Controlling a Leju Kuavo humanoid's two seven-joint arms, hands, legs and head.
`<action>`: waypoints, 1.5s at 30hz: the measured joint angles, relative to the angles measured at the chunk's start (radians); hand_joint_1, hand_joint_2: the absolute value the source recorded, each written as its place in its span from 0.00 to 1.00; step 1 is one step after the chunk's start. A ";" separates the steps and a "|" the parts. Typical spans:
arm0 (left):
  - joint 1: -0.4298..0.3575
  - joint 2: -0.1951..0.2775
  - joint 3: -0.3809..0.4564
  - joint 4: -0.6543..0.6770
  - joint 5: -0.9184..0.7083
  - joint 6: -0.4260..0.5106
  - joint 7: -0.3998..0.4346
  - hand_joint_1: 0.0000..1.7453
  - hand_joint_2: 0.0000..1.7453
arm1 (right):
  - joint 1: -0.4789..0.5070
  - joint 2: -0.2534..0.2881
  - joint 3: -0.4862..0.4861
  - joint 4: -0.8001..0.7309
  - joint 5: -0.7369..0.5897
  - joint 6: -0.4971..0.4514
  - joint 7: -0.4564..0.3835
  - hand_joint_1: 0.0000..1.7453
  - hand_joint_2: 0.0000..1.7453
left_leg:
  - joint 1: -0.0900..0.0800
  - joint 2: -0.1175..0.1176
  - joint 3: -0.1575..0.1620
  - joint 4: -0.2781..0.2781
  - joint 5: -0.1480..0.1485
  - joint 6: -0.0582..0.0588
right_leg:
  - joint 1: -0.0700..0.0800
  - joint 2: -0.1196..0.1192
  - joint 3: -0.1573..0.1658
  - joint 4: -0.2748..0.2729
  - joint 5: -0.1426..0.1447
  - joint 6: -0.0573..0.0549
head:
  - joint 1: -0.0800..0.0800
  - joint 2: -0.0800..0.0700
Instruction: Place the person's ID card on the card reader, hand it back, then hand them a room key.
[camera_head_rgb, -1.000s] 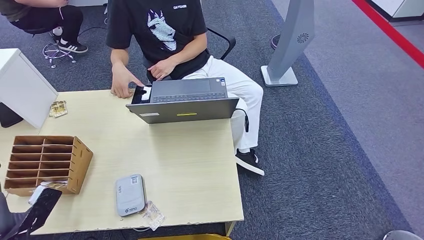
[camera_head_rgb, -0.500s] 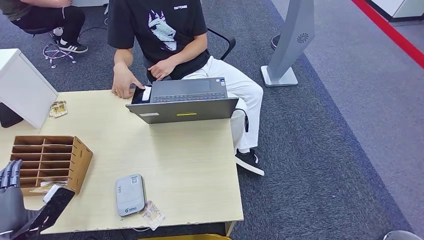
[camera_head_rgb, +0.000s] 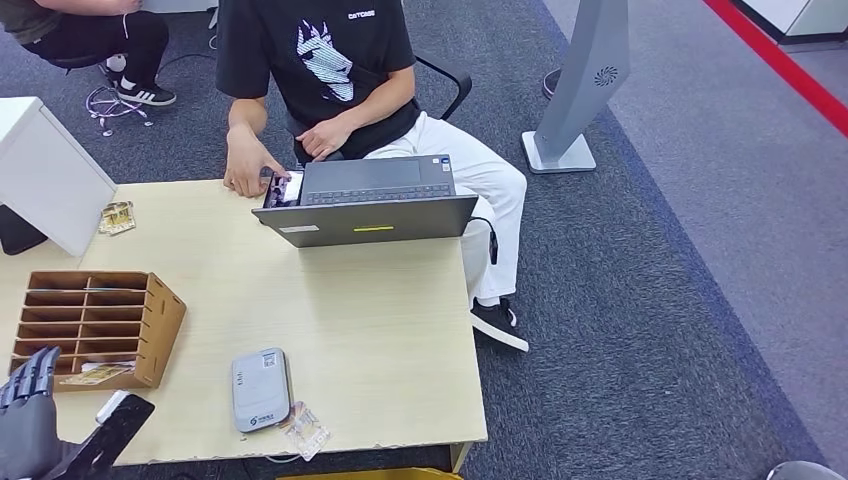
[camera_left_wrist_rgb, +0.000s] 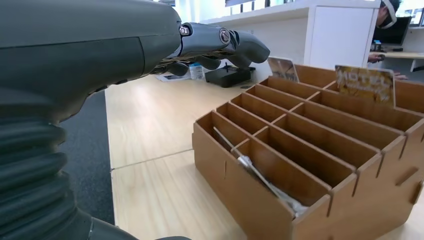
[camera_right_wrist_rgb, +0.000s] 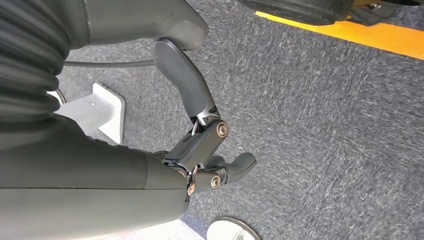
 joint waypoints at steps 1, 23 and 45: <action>-0.001 0.000 0.000 0.008 -0.004 0.001 -0.005 0.00 1.00 | 0.000 0.000 0.000 0.001 -0.005 -0.003 -0.002 0.00 1.00 | 0.000 0.000 0.000 0.000 0.000 0.000 | 0.000 0.000 0.000 0.000 0.000 0.000 | 0.000 0.000; -0.016 0.011 0.000 0.066 -0.020 0.002 -0.014 0.00 1.00 | 0.000 0.000 -0.001 0.005 -0.026 -0.015 -0.003 0.00 1.00 | 0.000 0.000 0.000 0.000 0.000 0.000 | 0.000 0.000 0.000 0.000 0.000 0.000 | 0.000 0.000; -0.087 0.046 0.006 0.154 -0.112 -0.009 0.001 0.00 1.00 | -0.038 -0.001 -0.010 0.032 -0.117 -0.025 -0.073 0.00 1.00 | 0.000 0.000 0.000 0.000 0.001 0.001 | 0.000 0.000 -0.001 0.000 0.001 0.000 | 0.000 0.000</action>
